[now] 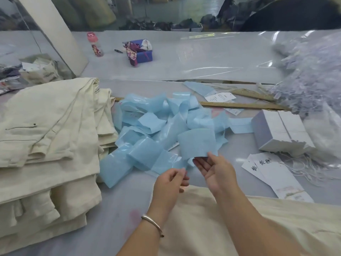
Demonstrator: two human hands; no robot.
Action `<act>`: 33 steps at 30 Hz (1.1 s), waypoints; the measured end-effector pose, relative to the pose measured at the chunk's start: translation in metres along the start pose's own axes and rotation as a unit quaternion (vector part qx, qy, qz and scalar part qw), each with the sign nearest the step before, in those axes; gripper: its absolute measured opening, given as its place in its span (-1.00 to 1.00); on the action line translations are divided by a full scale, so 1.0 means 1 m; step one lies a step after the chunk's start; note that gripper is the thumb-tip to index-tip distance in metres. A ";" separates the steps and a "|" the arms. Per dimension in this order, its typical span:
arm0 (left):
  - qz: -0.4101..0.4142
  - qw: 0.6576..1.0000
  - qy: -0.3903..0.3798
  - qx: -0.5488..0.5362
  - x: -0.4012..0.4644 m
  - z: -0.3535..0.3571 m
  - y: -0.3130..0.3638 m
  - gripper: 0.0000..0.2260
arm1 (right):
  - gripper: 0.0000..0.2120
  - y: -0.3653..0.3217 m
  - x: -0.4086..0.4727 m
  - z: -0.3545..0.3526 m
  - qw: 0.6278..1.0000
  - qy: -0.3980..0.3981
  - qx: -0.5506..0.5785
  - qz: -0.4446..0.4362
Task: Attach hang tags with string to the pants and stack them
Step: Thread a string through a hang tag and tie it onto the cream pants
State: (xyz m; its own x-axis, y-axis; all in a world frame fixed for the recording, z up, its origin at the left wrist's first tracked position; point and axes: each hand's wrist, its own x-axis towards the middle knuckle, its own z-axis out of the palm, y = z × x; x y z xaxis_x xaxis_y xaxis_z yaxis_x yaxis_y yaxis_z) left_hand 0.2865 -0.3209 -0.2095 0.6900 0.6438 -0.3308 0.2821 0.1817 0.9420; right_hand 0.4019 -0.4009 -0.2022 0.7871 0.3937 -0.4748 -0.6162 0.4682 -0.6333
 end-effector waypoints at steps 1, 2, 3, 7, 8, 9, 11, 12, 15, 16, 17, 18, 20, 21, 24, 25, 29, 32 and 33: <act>-0.005 1.000 0.000 -0.024 0.004 0.003 0.004 -0.82 | -0.90 0.000 -0.007 0.000 0.999 -0.010 0.048 0.020; -0.009 0.999 -0.001 -0.038 0.008 0.006 0.008 -0.81 | -0.91 0.001 -0.014 0.000 0.996 -0.013 0.082 0.038; -0.016 0.999 -0.002 -0.048 0.011 0.008 0.011 -0.80 | -0.91 0.002 -0.019 -0.001 0.993 -0.013 0.103 0.053; -0.062 0.991 -0.037 -0.110 0.019 0.014 0.019 -0.76 | -0.86 0.011 -0.038 -0.007 0.999 -0.023 0.031 -0.005; -0.051 0.994 -0.029 -0.091 0.021 0.015 0.019 -0.78 | -0.87 0.013 -0.042 -0.009 0.997 -0.016 -0.046 -0.065; -0.034 0.997 -0.015 -0.062 0.021 0.016 0.020 -0.80 | -0.88 0.012 -0.045 -0.010 0.984 -0.007 -0.122 -0.131; -0.015 0.997 -0.001 -0.077 0.021 0.017 0.018 -0.79 | -0.89 0.008 -0.048 -0.014 0.954 -0.010 -0.210 -0.214; -0.015 0.994 -0.004 -0.112 0.021 0.017 0.019 -0.80 | -0.86 0.005 -0.048 -0.017 0.945 -0.020 -0.232 -0.228; -0.005 0.982 -0.002 -0.190 0.023 0.016 0.026 -0.87 | -0.82 0.000 -0.050 -0.027 0.917 -0.012 -0.327 -0.226; -0.009 0.980 -0.001 -0.201 0.026 0.017 0.029 -0.86 | -0.84 0.001 -0.049 -0.031 0.906 -0.008 -0.368 -0.209; -0.018 0.978 -0.007 -0.210 0.028 0.018 0.033 -0.87 | -0.87 0.001 -0.047 -0.035 0.893 -0.008 -0.410 -0.184; -0.020 0.979 -0.020 -0.201 0.030 0.020 0.037 -0.91 | -0.90 0.000 -0.046 -0.039 0.882 -0.009 -0.444 -0.160; 0.016 0.982 -0.039 -0.184 0.031 0.024 0.042 -0.90 | -0.83 -0.005 -0.041 -0.047 0.877 0.035 -0.459 -0.138; 0.055 0.983 -0.035 -0.171 0.032 0.025 0.043 -0.85 | -0.75 -0.010 -0.039 -0.050 0.881 0.079 -0.440 -0.151; 0.198 0.979 0.000 -0.041 0.026 0.027 0.041 -0.84 | -0.61 -0.028 -0.039 -0.052 0.879 0.175 -0.356 -0.266; 0.236 0.972 0.008 0.000 0.023 0.028 0.039 -0.86 | -0.60 -0.033 -0.040 -0.051 0.884 0.158 -0.336 -0.283; 0.438 0.871 -0.005 0.220 0.005 0.037 0.032 -0.60 | -0.75 -0.037 -0.046 -0.041 0.942 -0.077 -0.281 -0.166; 0.471 0.814 -0.132 0.313 -0.009 0.049 0.019 -0.44 | -0.42 -0.030 -0.048 -0.040 0.954 -0.157 -0.235 -0.105; 0.445 0.821 -0.174 0.311 -0.014 0.052 0.014 -0.44 | -0.50 -0.028 -0.049 -0.041 0.957 -0.156 -0.222 -0.107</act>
State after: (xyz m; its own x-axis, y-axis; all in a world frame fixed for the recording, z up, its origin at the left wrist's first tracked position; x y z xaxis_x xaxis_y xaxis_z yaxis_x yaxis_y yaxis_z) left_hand 0.3153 -0.3658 -0.1944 0.9256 0.0450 0.3759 -0.2260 -0.7310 0.6439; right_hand 0.3822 -0.4655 -0.1861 0.8052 0.5754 -0.1437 -0.3150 0.2097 -0.9256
